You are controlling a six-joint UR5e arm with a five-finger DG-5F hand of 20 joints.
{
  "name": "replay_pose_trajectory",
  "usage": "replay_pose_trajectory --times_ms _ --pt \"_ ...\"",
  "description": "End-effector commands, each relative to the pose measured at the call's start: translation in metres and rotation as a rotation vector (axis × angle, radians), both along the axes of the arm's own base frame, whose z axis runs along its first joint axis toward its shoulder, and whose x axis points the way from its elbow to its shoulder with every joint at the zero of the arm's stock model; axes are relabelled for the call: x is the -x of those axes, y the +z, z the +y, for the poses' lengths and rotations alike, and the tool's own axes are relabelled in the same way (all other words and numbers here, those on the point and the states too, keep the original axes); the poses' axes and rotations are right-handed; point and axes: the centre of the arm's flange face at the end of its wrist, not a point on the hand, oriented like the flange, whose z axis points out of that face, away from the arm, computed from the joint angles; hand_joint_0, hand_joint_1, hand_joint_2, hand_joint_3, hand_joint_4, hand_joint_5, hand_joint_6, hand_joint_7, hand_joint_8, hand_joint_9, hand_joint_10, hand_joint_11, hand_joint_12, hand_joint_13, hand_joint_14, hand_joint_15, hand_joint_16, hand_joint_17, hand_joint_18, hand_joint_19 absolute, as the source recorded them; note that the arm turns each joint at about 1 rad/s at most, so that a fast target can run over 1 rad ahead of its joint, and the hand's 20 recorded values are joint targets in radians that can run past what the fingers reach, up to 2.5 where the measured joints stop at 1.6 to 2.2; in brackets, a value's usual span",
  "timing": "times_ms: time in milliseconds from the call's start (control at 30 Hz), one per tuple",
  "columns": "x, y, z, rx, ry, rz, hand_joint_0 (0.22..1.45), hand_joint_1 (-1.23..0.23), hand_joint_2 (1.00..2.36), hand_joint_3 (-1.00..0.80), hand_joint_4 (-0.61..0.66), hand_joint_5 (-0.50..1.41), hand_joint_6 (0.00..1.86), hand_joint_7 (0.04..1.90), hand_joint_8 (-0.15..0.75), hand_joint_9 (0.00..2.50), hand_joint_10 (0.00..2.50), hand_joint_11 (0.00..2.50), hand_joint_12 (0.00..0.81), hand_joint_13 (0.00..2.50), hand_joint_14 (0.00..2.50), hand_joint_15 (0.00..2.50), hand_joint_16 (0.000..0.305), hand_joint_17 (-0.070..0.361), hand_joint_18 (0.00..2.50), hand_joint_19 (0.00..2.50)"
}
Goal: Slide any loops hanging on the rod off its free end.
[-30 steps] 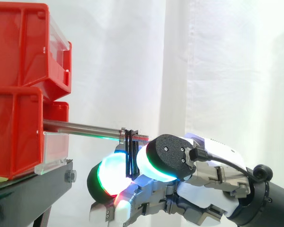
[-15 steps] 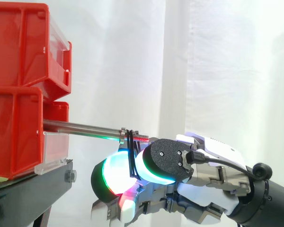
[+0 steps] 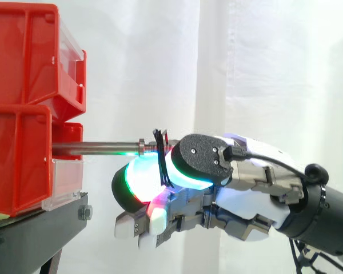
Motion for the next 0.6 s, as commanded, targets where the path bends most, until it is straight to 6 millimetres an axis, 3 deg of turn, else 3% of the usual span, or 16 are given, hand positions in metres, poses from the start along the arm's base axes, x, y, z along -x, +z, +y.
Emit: replay_pose_trajectory --times_ms 0,133,567 --pt "0.006 0.011 0.002 0.002 0.001 0.074 0.62 -0.72 1.02 0.09 0.20 -0.21 0.86 1.02 0.340 0.97 0.01 0.49 0.362 0.79 0.01 0.22 0.062 0.140 0.78 0.45" --pt "0.016 0.004 0.004 0.007 0.006 0.213 0.63 -0.72 1.02 0.08 0.21 -0.21 0.86 1.01 0.339 0.97 0.01 0.48 0.362 0.79 0.01 0.22 0.063 0.141 0.79 0.44" --pt "0.020 -0.003 0.005 0.004 0.006 0.270 0.62 -0.72 1.02 0.04 0.25 -0.21 0.86 1.02 0.353 0.98 0.01 0.48 0.374 0.80 0.01 0.22 0.066 0.148 0.79 0.44"
